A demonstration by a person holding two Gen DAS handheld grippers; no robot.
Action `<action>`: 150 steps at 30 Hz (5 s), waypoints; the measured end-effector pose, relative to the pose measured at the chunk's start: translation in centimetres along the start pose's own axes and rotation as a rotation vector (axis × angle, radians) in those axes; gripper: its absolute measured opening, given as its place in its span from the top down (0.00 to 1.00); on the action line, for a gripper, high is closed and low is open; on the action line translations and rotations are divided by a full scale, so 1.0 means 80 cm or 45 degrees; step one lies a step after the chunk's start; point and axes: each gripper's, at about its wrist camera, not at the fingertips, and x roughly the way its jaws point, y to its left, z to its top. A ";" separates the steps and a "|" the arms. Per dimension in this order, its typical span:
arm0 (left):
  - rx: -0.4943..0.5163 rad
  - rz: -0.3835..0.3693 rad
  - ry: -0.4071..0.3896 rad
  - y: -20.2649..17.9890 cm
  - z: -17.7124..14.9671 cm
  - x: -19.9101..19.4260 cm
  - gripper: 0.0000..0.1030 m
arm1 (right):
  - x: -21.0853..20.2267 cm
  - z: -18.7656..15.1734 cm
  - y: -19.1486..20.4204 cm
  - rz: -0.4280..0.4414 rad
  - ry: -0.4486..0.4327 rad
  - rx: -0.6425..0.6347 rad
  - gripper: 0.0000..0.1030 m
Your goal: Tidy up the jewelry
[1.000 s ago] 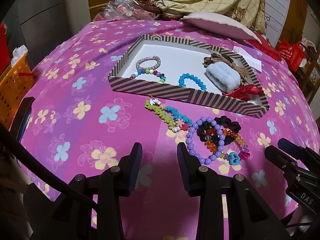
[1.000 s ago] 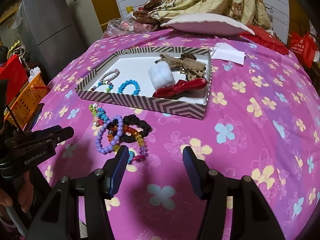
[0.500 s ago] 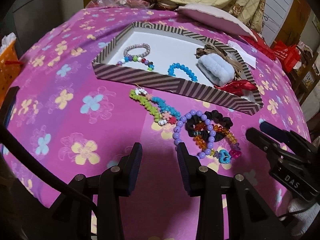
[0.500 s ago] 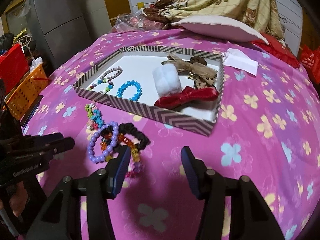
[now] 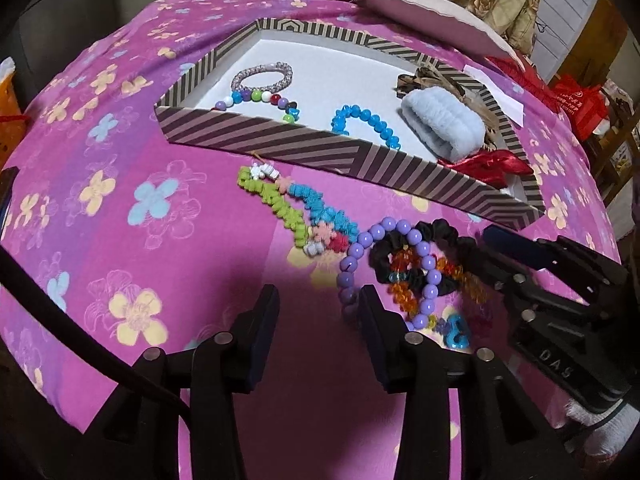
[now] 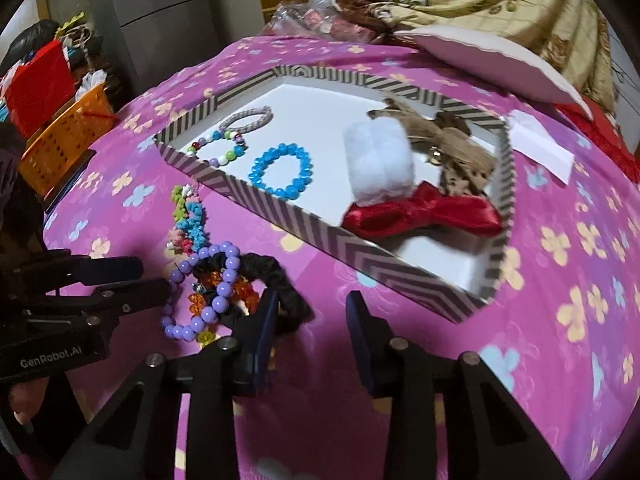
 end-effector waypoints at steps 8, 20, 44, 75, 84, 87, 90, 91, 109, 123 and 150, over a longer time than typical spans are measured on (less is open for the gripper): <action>0.043 0.002 -0.015 -0.002 0.004 0.005 0.94 | 0.000 0.001 0.007 0.003 -0.024 -0.013 0.93; 0.064 -0.046 -0.123 0.015 0.011 -0.056 0.94 | -0.098 0.020 0.012 -0.049 -0.212 -0.003 0.93; 0.178 0.076 -0.243 0.005 0.088 -0.097 0.94 | -0.113 0.058 0.009 -0.057 -0.247 0.022 0.93; 0.042 0.201 -0.071 0.035 0.268 0.090 0.94 | 0.092 0.181 -0.060 -0.054 -0.010 0.163 0.93; 0.004 0.143 -0.050 0.046 0.263 0.095 0.89 | 0.080 0.175 -0.057 -0.066 -0.036 0.167 0.59; 0.017 0.139 -0.054 0.044 0.256 0.086 0.75 | 0.055 0.163 -0.054 -0.060 -0.079 0.177 0.59; 0.037 0.153 -0.086 0.041 0.244 0.069 0.75 | 0.029 0.150 -0.048 -0.039 -0.126 0.190 0.59; 0.040 0.160 -0.096 0.041 0.240 0.063 0.75 | 0.020 0.146 -0.046 -0.037 -0.145 0.196 0.57; 0.124 0.228 -0.263 0.031 0.091 -0.042 0.75 | -0.074 0.028 0.000 -0.075 -0.223 0.276 0.48; 0.110 0.252 -0.323 0.027 0.020 -0.074 0.75 | -0.099 -0.023 0.019 -0.098 -0.202 0.270 0.48; -0.078 0.204 -0.207 0.095 -0.003 -0.065 0.75 | -0.075 -0.057 0.014 -0.113 -0.109 0.281 0.48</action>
